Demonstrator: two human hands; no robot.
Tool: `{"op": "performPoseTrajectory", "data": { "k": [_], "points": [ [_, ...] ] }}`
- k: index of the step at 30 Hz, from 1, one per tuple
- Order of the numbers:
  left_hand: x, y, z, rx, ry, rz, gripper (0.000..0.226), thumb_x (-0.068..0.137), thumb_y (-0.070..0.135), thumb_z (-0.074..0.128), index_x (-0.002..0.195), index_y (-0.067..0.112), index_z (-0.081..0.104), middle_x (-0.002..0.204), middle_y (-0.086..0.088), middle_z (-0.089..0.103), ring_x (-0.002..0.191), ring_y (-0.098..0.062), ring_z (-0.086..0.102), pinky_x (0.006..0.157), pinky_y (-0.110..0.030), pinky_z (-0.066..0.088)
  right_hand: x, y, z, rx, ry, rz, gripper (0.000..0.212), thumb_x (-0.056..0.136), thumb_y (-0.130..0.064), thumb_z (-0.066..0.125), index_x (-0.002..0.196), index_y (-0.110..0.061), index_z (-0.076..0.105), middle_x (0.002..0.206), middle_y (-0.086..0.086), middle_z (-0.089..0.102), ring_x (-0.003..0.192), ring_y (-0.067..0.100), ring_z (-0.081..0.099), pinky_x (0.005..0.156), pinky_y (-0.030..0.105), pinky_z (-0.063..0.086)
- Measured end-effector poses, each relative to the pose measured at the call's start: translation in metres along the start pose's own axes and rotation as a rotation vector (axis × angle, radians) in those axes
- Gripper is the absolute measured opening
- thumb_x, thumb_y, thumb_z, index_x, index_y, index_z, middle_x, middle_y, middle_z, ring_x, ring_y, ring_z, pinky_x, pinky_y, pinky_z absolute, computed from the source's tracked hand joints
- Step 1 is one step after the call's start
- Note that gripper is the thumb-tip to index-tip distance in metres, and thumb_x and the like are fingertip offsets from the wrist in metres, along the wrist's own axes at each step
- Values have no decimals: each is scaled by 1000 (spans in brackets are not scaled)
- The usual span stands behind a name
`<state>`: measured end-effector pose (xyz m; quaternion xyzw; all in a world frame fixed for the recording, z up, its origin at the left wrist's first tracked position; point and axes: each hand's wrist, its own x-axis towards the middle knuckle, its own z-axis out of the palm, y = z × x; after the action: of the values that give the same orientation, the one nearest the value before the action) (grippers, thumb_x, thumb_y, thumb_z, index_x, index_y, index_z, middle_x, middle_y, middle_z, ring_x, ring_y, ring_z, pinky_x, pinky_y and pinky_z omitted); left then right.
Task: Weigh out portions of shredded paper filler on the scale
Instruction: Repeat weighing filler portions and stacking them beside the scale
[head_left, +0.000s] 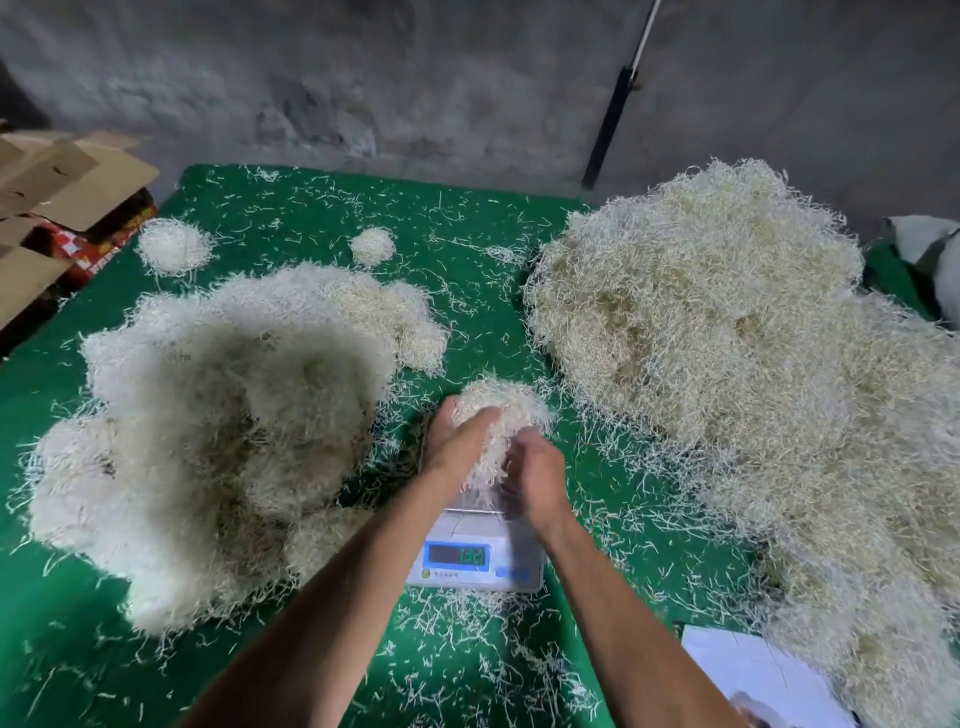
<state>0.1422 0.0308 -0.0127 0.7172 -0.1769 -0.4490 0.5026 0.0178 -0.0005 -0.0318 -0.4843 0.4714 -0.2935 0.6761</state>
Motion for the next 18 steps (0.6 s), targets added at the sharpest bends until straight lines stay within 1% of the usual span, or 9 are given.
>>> {"op": "performPoseTrajectory", "data": {
  "k": [3,6,8,9,10,11,14,16,18],
  "points": [
    [9,9,2,75,25,52,83,85,51,72,155,32,32,148,-4,49,94,-6,55,83,-31,45,15,-18,-11,-51,145,-68,57,105,-61,33,94,-12,59,69,-3,60,63,18,56,62,27,54],
    [-4,13,29,166,-33,97,78,89,48,71,155,33,33,117,10,62,71,13,53,56,-10,44,29,-29,-18,-192,122,-45,93,88,-85,40,144,-11,49,133,0,58,117,16,57,110,38,42],
    [-18,13,52,159,-57,130,74,92,39,69,156,30,32,144,2,52,87,15,53,64,-8,44,43,-34,-34,-119,146,46,72,93,-67,57,131,-7,55,103,2,48,103,23,65,99,44,54],
    [-25,15,63,156,-71,142,74,91,36,69,156,30,33,152,0,46,99,8,52,75,-12,43,52,-39,-46,-79,184,91,62,95,-54,63,124,1,59,126,1,37,85,25,68,80,35,61],
    [-32,18,73,138,-88,143,74,90,35,70,155,29,34,155,-1,42,109,-1,51,85,-17,41,58,-42,-58,-69,210,133,50,96,-45,66,113,2,61,88,1,38,64,20,59,58,24,55],
    [-38,23,81,104,-97,128,75,90,34,70,155,29,34,155,-3,42,114,-8,50,91,-22,38,63,-45,-67,-76,229,151,40,97,-39,66,106,0,60,77,6,53,53,13,45,48,20,42],
    [-58,37,104,9,-116,74,76,91,29,71,157,26,32,153,-5,43,105,-6,50,92,-24,38,72,-60,-92,-155,330,168,20,103,-31,60,94,-15,51,75,0,46,55,9,39,49,19,41],
    [-71,43,110,-21,-113,109,78,86,28,73,155,27,36,141,-3,53,93,1,54,79,-19,46,75,-72,-127,-279,401,191,28,108,-29,47,82,-20,45,78,-2,45,61,9,44,49,20,45],
    [-78,45,100,-56,-66,152,83,78,33,74,152,27,39,119,0,61,88,2,60,69,-19,49,76,-81,-175,-380,436,235,29,111,-27,36,95,-15,57,76,-2,39,61,10,39,49,20,46]
  ]
}}
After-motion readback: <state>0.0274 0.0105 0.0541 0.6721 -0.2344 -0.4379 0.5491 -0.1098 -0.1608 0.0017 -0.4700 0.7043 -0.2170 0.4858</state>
